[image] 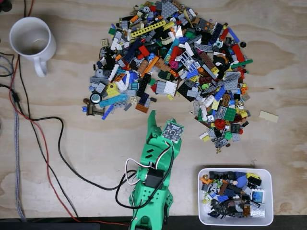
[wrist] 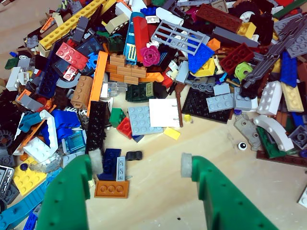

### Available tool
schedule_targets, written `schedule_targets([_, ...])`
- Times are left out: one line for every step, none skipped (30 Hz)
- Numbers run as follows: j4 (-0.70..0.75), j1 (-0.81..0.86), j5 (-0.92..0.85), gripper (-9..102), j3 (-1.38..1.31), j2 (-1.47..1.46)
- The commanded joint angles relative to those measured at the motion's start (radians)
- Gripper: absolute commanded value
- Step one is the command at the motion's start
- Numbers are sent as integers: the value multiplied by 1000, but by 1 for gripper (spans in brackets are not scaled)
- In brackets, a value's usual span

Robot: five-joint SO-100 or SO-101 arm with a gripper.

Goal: Find the closest Lego and put it in the bin.

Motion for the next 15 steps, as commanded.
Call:
schedule_targets([-52, 14, 78, 22, 54, -123])
schedule_targets([-52, 14, 80, 22, 54, -123])
schedule_targets([-52, 14, 78, 22, 52, -123])
schedule_targets([-52, 14, 77, 22, 52, -123])
schedule_targets([-52, 14, 78, 22, 52, -123])
schedule_targets([-51, 14, 80, 22, 51, -123])
schedule_targets([-49, 14, 78, 22, 51, -123])
schedule_targets([-49, 14, 80, 22, 51, -123])
schedule_targets([-49, 14, 80, 22, 52, -123])
schedule_targets([-49, 12, 80, 22, 52, -123])
schedule_targets([-49, 12, 81, 22, 52, -123])
schedule_targets([-48, 12, 83, 22, 52, -123])
schedule_targets([-48, 12, 83, 22, 52, -123])
schedule_targets([-48, 12, 83, 22, 52, -123])
schedule_targets([-46, 12, 83, 22, 52, -123])
